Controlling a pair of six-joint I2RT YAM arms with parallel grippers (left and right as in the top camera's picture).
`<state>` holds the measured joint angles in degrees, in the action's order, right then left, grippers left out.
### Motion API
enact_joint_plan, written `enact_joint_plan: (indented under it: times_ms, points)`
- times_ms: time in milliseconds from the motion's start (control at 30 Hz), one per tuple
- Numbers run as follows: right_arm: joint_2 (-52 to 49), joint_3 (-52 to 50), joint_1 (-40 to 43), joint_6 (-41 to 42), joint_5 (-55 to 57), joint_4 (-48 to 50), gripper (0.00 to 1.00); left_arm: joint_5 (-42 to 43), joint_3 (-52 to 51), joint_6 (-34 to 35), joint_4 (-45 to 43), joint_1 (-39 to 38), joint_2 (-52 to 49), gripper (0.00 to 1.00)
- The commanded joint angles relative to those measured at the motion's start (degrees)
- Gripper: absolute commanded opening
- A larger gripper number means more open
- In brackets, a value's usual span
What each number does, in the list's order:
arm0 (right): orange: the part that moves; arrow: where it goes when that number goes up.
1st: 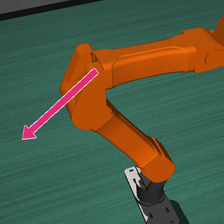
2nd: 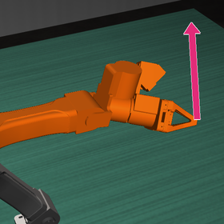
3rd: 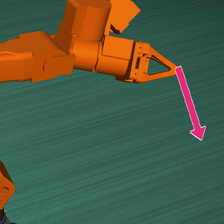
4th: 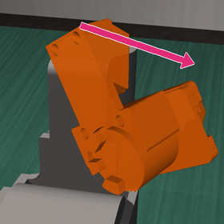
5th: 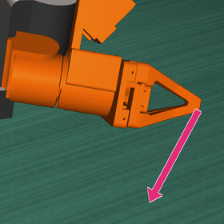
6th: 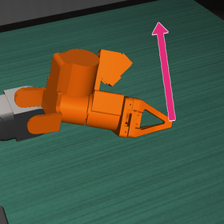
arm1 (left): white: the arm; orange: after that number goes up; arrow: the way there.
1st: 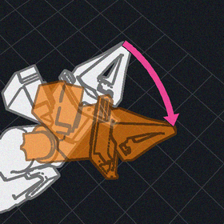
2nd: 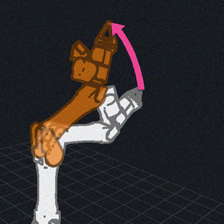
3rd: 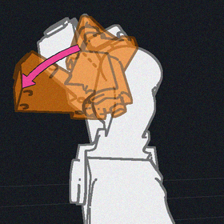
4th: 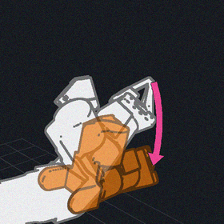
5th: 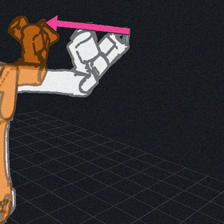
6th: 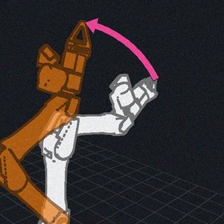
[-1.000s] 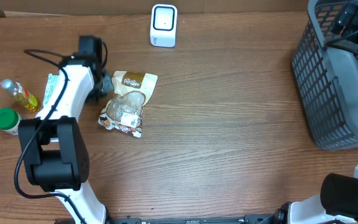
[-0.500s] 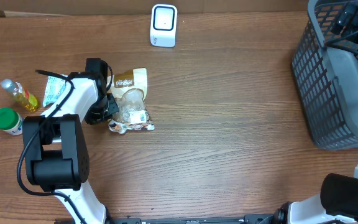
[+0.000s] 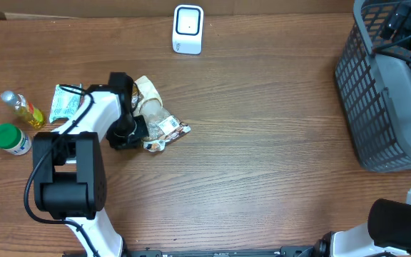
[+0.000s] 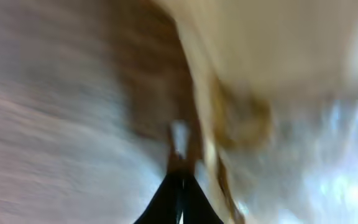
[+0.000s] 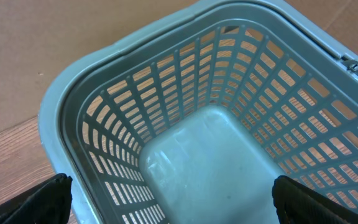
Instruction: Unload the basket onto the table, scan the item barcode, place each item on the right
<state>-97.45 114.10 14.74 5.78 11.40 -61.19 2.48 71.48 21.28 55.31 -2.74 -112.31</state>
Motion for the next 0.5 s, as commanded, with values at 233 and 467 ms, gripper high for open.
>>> enact_joint_plan:
  times_ms: [233,467]
  points:
    - [0.5,1.0,0.0,0.2,0.6,0.2,1.00,1.7,7.8,-3.0,10.0,0.4,2.8,0.05]
    - [0.5,1.0,0.0,0.2,0.6,0.2,1.00,1.6,15.4,1.7,10.0,4.4,5.0,0.37]
